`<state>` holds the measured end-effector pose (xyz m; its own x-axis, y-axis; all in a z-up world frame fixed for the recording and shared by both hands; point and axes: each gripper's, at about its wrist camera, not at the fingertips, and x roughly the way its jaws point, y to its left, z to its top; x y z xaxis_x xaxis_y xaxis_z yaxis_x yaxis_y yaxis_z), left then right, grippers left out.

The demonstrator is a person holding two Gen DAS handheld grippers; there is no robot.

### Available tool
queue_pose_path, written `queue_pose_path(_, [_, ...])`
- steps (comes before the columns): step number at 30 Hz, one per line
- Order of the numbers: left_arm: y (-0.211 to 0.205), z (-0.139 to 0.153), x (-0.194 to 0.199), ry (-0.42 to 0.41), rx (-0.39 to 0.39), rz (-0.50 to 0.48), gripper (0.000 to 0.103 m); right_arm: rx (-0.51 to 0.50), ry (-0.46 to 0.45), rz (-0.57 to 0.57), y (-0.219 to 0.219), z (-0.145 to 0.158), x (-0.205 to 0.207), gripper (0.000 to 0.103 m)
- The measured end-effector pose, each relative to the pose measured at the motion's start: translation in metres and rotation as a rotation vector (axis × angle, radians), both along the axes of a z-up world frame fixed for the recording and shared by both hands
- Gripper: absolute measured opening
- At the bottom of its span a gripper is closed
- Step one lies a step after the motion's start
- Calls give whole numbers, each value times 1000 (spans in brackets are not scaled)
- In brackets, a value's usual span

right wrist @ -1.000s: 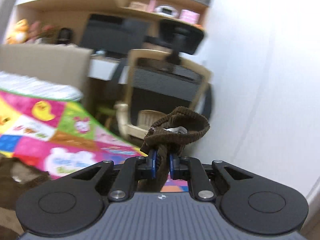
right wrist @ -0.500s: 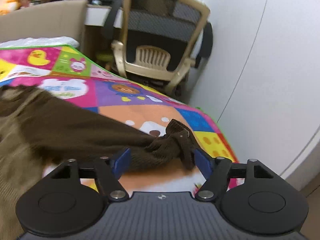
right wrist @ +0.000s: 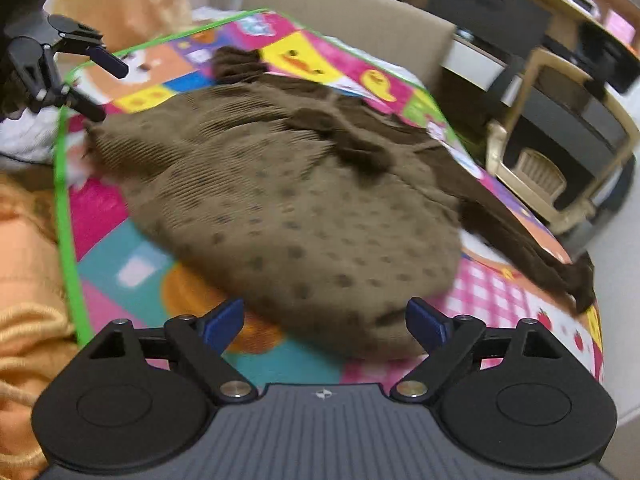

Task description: Fold clothes

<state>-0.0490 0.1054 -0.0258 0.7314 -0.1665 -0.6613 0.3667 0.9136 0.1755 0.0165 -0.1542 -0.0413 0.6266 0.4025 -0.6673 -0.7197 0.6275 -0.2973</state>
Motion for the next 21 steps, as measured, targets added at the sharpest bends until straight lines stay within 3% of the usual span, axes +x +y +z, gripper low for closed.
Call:
queue_pose_path(3, [-12, -21, 2, 16, 122, 10, 98, 6, -45, -36, 8, 0, 3, 90])
queue_pose_path(6, [-7, -16, 23, -55, 174, 119, 99, 69, -145, -126, 11, 14, 17, 90])
queue_pose_path(9, [19, 10, 43, -158, 113, 277, 99, 157, -219, -215, 7, 34, 29, 90])
queue_pose_path(13, [47, 27, 65, -210, 43, 440, 99, 153, -193, -198, 3, 37, 27, 90])
queue_pose_path(16, [55, 25, 75, -186, -10, 477, 99, 119, -136, -122, 13, 23, 13, 90])
queue_pose_path(21, [50, 9, 79, -130, -15, 467, 98, 58, -82, -48, 34, -2, -1, 90])
